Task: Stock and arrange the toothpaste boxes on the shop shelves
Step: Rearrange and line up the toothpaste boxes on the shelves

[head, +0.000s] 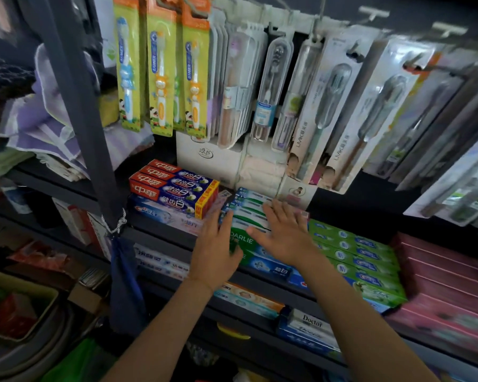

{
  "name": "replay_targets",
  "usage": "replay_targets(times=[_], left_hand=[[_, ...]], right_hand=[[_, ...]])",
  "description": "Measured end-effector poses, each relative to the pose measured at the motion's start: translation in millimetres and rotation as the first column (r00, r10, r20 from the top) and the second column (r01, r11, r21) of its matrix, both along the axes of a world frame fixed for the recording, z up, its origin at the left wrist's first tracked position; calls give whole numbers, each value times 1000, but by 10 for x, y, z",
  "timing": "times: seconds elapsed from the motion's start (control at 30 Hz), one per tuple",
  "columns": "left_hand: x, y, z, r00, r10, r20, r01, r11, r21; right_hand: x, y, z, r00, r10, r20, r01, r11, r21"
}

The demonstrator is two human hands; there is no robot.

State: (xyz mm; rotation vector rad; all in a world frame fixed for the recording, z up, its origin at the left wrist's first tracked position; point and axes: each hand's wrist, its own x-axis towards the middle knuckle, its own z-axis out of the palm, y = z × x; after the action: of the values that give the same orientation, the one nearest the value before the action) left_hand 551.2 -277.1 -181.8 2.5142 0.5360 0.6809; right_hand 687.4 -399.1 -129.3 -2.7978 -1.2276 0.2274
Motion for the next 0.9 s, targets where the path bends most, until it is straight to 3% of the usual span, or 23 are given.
replay_targets(times=[0.13, 0.3, 0.8, 0.9], left_hand=[[56, 12, 43, 995, -22, -94, 43, 972, 231], [198, 108, 93, 961, -54, -270, 138, 944, 300], [158, 105, 33, 971, -88, -221, 136, 968, 212], [51, 166, 94, 980, -164, -108, 168, 985, 28]], right_hand=[[-16, -20, 14, 999, 38, 17, -37, 999, -23], [33, -19, -25, 997, 77, 22, -77, 997, -12], [-9, -1, -20, 993, 108, 45, -108, 994, 13], [-39, -49, 30, 996, 77, 51, -82, 991, 109]])
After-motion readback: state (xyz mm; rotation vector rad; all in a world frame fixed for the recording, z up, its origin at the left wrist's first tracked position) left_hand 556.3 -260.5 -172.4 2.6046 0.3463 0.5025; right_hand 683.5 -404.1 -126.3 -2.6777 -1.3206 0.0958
